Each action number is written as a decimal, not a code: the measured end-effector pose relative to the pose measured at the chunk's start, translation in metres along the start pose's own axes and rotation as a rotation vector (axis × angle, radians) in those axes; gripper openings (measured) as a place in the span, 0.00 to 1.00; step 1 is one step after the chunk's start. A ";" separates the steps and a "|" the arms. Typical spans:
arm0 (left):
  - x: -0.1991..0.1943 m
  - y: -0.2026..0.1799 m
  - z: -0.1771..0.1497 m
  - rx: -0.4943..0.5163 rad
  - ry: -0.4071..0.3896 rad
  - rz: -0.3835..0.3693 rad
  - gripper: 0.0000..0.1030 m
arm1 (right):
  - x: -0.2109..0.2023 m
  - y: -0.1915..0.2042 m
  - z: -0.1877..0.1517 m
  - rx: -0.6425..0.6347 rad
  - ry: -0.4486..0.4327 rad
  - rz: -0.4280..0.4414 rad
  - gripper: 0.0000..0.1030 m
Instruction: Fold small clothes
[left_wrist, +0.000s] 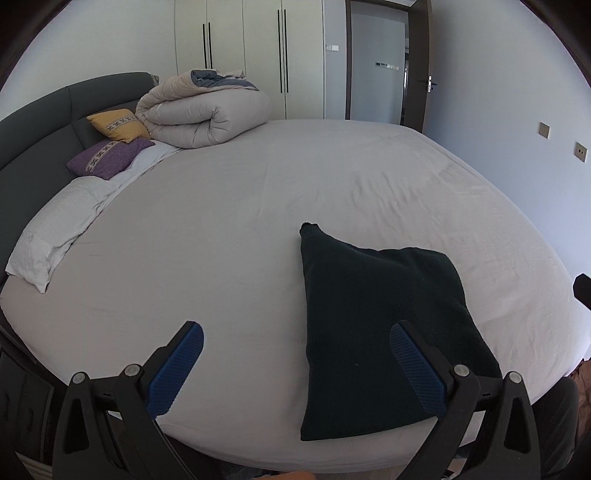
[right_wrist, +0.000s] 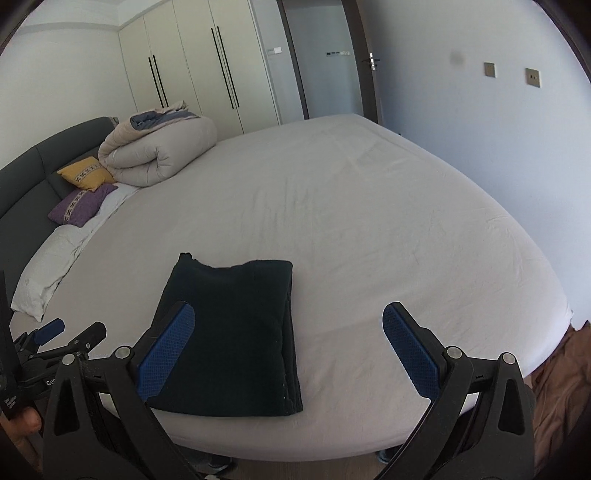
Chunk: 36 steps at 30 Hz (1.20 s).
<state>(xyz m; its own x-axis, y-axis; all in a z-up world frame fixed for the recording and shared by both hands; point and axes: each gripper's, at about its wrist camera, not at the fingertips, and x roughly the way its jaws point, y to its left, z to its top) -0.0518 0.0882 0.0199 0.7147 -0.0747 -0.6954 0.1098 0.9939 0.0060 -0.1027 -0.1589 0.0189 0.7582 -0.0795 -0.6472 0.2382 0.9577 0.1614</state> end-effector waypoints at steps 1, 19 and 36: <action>0.002 -0.001 -0.003 -0.003 0.006 -0.005 1.00 | 0.007 0.003 -0.008 -0.012 0.015 -0.007 1.00; 0.012 -0.016 -0.017 0.005 0.078 -0.060 1.00 | 0.010 0.028 -0.025 -0.097 0.090 -0.037 1.00; 0.019 -0.015 -0.021 -0.005 0.100 -0.053 1.00 | 0.005 0.041 -0.022 -0.108 0.099 -0.041 1.00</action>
<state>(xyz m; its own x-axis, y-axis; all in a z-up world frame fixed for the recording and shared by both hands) -0.0542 0.0733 -0.0089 0.6355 -0.1192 -0.7628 0.1420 0.9892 -0.0362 -0.1027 -0.1140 0.0057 0.6842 -0.0963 -0.7229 0.1969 0.9788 0.0560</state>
